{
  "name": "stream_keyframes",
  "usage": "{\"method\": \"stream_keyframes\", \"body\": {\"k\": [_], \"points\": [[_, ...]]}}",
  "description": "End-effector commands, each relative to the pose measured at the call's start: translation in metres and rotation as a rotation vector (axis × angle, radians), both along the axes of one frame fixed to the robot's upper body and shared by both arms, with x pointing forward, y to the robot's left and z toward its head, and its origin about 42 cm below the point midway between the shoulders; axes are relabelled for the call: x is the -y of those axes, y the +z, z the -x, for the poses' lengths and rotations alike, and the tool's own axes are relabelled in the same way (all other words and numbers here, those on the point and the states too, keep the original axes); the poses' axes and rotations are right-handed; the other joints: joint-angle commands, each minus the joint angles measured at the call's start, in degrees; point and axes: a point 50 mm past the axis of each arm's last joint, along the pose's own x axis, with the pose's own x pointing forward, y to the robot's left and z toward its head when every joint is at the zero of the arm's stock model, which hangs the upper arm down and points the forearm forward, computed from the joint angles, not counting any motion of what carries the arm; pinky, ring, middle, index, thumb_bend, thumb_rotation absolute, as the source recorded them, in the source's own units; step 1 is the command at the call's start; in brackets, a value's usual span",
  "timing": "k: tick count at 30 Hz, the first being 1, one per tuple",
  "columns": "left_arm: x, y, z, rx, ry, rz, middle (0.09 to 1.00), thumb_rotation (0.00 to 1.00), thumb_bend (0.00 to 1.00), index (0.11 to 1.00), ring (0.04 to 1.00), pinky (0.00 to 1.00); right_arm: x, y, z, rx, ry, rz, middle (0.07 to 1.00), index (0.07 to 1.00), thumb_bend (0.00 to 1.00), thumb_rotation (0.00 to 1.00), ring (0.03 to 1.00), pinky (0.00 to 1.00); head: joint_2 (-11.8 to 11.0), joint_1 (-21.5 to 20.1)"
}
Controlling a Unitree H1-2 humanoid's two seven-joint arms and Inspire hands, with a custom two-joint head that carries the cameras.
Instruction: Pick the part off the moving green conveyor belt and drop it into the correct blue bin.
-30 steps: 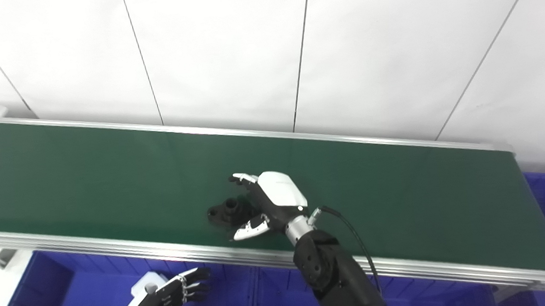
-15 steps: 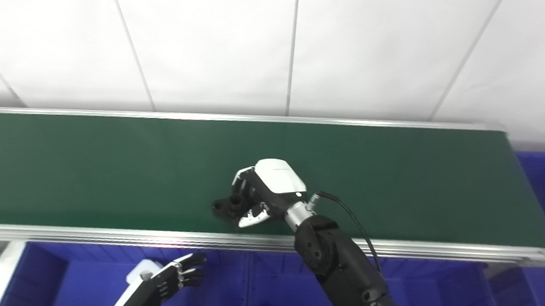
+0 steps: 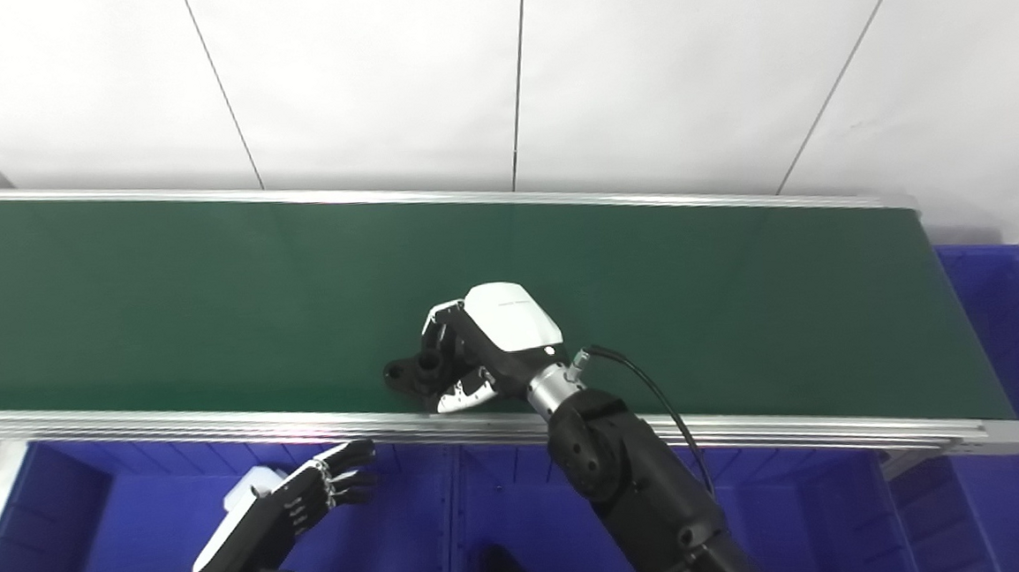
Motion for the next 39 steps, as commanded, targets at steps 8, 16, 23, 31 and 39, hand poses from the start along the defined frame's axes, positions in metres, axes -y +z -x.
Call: {"method": "stream_keyframes", "body": {"k": [8, 16, 23, 31, 39], "points": [[-0.003, 0.009, -0.003, 0.054, -0.013, -0.009, 0.876, 0.25, 0.67, 0.857, 0.805, 0.76, 0.013, 0.052, 0.03, 0.133, 0.005, -0.156, 0.497, 0.486, 0.52, 0.0, 0.45, 0.28, 0.1, -0.2], [-0.004, 0.009, -0.005, 0.058, -0.022, -0.001, 0.874, 0.22, 0.67, 0.853, 0.795, 0.75, 0.045, 0.062, 0.053, 0.14, -0.076, -0.18, 0.495, 0.484, 0.52, 0.0, 0.446, 0.22, 0.5, -0.8], [-0.005, 0.009, -0.006, 0.059, -0.026, 0.008, 0.872, 0.21, 0.67, 0.852, 0.798, 0.76, 0.061, 0.054, 0.067, 0.12, -0.123, -0.188, 0.471, 0.507, 0.52, 0.0, 0.447, 0.23, 0.7, -0.5], [-0.006, 0.012, -0.002, 0.062, -0.026, 0.01, 0.866, 0.23, 0.67, 0.856, 0.809, 0.77, 0.081, 0.038, 0.097, 0.073, -0.18, -0.206, 0.494, 0.484, 0.52, 0.0, 0.449, 0.25, 1.5, -0.9], [-0.006, 0.014, -0.002, 0.068, -0.036, 0.015, 0.874, 0.21, 0.67, 0.857, 0.814, 0.78, 0.105, 0.007, 0.144, -0.038, -0.256, -0.135, 0.52, 0.46, 0.52, 0.0, 0.453, 0.3, 3.1, -1.7]]}}
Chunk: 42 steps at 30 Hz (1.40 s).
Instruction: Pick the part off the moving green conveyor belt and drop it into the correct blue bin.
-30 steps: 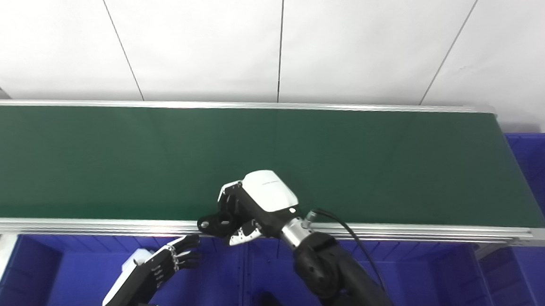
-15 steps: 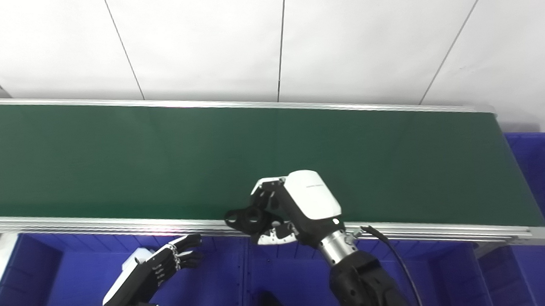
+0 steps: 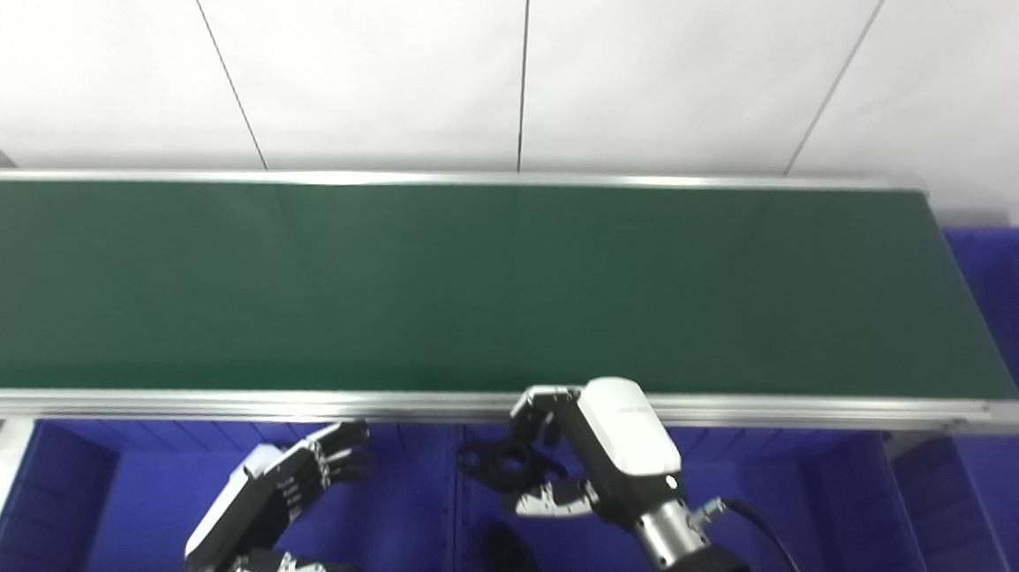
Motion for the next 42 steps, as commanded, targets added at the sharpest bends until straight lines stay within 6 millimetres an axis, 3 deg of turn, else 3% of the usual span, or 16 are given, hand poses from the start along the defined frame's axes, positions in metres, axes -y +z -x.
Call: {"method": "stream_keyframes", "body": {"k": [1, 8, 9, 13, 14, 16, 17, 19, 21, 27, 32, 42], "points": [[-0.003, 0.011, -0.001, 0.059, -0.009, 0.003, 0.874, 0.22, 0.67, 0.856, 0.814, 0.78, 0.004, 0.005, 0.001, 0.04, -0.018, 0.0, 0.519, 0.462, 0.52, 0.0, 0.452, 0.29, 0.1, 0.0], [-0.006, 0.013, 0.0, 0.063, -0.011, 0.004, 0.869, 0.23, 0.68, 0.857, 0.812, 0.78, 0.01, -0.032, 0.022, -0.086, -0.081, 0.078, 0.456, 0.506, 0.52, 0.0, 0.449, 0.25, 0.9, 0.2], [-0.006, 0.013, -0.001, 0.063, -0.011, 0.001, 0.871, 0.23, 0.68, 0.858, 0.812, 0.78, 0.009, -0.037, 0.022, -0.098, -0.09, 0.085, 0.488, 0.522, 0.51, 0.0, 0.411, 0.29, 1.1, 0.1], [-0.008, 0.014, -0.001, 0.068, -0.015, 0.002, 0.876, 0.24, 0.67, 0.859, 0.814, 0.78, 0.004, -0.05, 0.022, -0.164, -0.121, 0.121, 0.55, 0.488, 0.51, 0.0, 0.439, 0.46, 1.4, 0.3], [-0.009, 0.015, -0.001, 0.07, -0.015, 0.002, 0.877, 0.22, 0.67, 0.86, 0.816, 0.78, 0.002, -0.052, 0.022, -0.174, -0.124, 0.127, 0.544, 0.478, 0.51, 0.0, 0.539, 0.51, 1.5, 0.3], [-0.01, 0.015, 0.0, 0.071, -0.014, 0.003, 0.873, 0.22, 0.67, 0.857, 0.817, 0.78, 0.0, -0.055, 0.022, -0.181, -0.127, 0.129, 0.707, 0.493, 0.51, 0.1, 0.687, 0.6, 1.5, 0.3], [-0.011, 0.016, 0.0, 0.072, -0.015, 0.004, 0.873, 0.23, 0.67, 0.856, 0.817, 0.78, -0.002, -0.056, 0.023, -0.182, -0.13, 0.128, 0.743, 0.495, 0.51, 0.11, 0.72, 0.62, 1.5, 0.3], [-0.012, 0.016, 0.0, 0.073, -0.015, 0.003, 0.873, 0.23, 0.67, 0.855, 0.819, 0.78, -0.004, -0.058, 0.025, -0.18, -0.135, 0.12, 0.826, 0.724, 0.65, 0.03, 0.797, 0.68, 1.5, 0.3], [-0.012, 0.017, 0.0, 0.074, -0.015, 0.002, 0.871, 0.24, 0.67, 0.854, 0.814, 0.78, -0.006, -0.058, 0.027, -0.177, -0.155, 0.079, 0.877, 0.803, 0.69, 0.05, 0.843, 0.72, 1.6, 0.4], [-0.014, 0.017, 0.0, 0.076, -0.021, -0.005, 0.868, 0.25, 0.68, 0.855, 0.812, 0.78, -0.011, -0.055, 0.034, -0.129, -0.203, -0.04, 0.948, 0.883, 0.67, 0.14, 0.908, 0.82, 1.6, 0.3], [-0.015, 0.017, -0.001, 0.078, -0.023, -0.009, 0.865, 0.24, 0.67, 0.855, 0.809, 0.77, -0.013, -0.047, 0.041, -0.084, -0.223, -0.136, 0.955, 0.886, 0.66, 0.19, 0.923, 0.85, 1.7, 0.4], [-0.013, 0.017, -0.002, 0.078, -0.031, -0.015, 0.866, 0.25, 0.69, 0.852, 0.808, 0.78, -0.016, -0.031, 0.062, -0.092, -0.221, -0.408, 0.882, 0.874, 0.64, 0.24, 0.849, 0.73, 1.6, 0.6]]}}
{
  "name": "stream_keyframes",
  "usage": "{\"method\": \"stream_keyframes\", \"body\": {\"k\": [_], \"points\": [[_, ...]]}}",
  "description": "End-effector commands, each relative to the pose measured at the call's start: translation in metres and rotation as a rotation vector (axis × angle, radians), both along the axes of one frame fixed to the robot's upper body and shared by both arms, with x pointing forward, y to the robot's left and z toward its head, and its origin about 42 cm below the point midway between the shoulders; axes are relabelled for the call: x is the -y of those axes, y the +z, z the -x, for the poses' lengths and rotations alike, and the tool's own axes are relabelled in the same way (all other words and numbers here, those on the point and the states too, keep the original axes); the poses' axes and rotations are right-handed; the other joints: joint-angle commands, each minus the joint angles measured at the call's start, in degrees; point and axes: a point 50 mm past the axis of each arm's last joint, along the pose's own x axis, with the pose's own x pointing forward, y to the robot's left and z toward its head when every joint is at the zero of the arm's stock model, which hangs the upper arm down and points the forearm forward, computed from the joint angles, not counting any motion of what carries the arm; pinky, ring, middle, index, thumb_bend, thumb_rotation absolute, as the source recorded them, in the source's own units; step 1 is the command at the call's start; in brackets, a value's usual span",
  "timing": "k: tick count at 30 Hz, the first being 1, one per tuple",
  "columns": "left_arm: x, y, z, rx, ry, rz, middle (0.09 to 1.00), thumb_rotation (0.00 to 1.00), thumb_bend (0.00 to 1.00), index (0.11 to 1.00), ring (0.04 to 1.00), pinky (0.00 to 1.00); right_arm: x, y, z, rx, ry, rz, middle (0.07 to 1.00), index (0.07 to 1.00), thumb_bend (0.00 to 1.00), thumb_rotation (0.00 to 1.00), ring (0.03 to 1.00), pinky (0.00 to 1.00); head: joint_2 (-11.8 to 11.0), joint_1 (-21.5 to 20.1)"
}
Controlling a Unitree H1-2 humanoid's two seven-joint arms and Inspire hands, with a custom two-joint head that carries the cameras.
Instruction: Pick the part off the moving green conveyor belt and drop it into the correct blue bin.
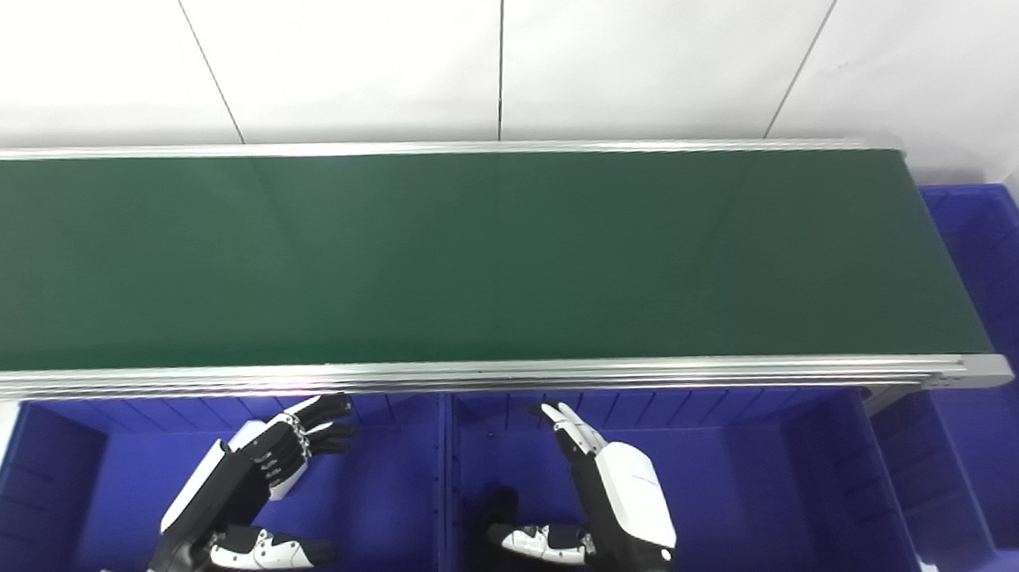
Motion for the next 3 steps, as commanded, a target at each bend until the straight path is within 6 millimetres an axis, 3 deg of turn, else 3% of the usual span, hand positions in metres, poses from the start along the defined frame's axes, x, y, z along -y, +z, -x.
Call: {"method": "stream_keyframes", "body": {"k": [1, 3], "points": [[-0.0019, 0.0082, -0.0019, 0.051, -0.007, -0.009, 0.865, 0.25, 0.69, 0.851, 0.807, 0.78, -0.0042, 0.0115, 0.0025, 0.076, 0.011, -0.118, 0.878, 0.873, 0.64, 0.25, 0.841, 0.72, -0.1, 0.2], [-0.0007, 0.0076, -0.0016, 0.049, -0.002, -0.005, 0.858, 0.24, 0.7, 0.845, 0.801, 0.77, -0.0044, 0.0094, 0.0053, 0.082, 0.008, -0.172, 0.862, 0.869, 0.63, 0.25, 0.812, 0.69, 0.0, 0.4]]}}
